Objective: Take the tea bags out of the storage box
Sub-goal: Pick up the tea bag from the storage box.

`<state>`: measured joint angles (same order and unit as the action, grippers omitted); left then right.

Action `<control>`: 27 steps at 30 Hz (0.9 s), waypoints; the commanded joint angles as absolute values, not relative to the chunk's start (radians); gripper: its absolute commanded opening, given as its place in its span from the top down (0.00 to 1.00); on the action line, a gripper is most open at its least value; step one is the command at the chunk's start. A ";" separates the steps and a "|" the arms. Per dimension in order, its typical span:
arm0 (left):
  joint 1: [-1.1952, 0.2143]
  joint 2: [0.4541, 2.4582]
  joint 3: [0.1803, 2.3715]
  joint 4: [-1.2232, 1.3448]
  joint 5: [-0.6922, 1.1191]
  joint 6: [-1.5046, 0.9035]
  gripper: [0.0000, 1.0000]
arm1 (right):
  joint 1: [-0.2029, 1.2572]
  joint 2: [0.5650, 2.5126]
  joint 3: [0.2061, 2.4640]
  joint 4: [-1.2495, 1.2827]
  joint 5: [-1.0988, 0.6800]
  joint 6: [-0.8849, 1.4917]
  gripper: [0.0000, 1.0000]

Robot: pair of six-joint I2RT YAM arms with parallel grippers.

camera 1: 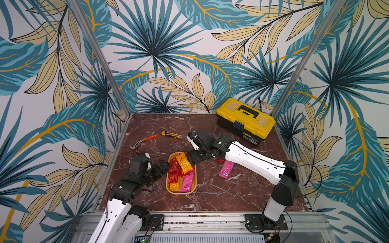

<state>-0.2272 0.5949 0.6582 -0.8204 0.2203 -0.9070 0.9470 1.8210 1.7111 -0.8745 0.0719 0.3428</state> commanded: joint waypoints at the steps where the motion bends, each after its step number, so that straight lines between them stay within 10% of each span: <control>1: -0.216 0.537 0.616 -0.866 0.199 -0.921 0.00 | 0.976 1.885 1.746 -0.955 0.138 0.312 0.21; 27: -0.214 0.410 0.554 -0.929 0.188 -0.982 0.00 | 1.054 2.135 1.925 -0.992 0.300 0.301 0.17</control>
<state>-0.2234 0.4290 0.5877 -0.8989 0.2047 -0.9741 1.0481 2.1086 1.9045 -0.9672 0.2615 0.2989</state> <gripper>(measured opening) 0.999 0.827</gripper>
